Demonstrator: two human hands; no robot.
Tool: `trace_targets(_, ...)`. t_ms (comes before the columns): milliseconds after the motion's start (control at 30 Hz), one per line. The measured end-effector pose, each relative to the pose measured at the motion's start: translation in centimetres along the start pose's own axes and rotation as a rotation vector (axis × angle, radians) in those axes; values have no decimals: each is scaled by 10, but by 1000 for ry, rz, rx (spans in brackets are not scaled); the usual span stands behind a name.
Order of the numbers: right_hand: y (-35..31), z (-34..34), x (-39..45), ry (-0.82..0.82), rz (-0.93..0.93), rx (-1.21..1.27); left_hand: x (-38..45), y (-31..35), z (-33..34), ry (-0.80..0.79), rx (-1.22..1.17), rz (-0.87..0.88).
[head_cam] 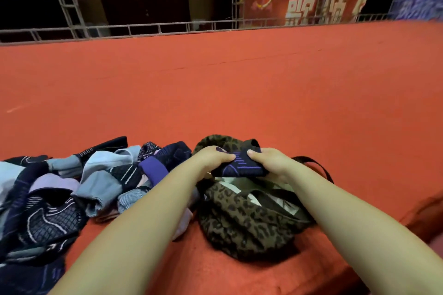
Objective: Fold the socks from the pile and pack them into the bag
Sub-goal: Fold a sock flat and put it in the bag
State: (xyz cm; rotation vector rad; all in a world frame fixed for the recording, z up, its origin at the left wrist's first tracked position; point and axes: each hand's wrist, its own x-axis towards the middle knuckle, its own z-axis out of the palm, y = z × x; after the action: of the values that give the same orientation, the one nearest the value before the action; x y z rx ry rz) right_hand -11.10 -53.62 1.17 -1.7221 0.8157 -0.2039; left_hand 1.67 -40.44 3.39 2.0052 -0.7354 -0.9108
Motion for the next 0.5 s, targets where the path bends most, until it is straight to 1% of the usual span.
trace_targets(100,-2,0,20,-3,-94,-237,15,-9,1,40,168,-56)
trace_targets(200,2,-8,42,26,-97,-421,26,-15,5,11,226,-41)
trace_targets(267,1,-14,51,-12,-78,-537,33,-18,9,1,233,-36)
trace_targets(333,-4,-18,53,-51,-56,-499,40,-19,11,43,172,-18)
trace_targets(433,-4,-11,60,-141,-15,-230,49,-20,9,132,129,42)
trace_targets(500,6,2,70,-173,-18,-162,53,-21,7,133,95,41)
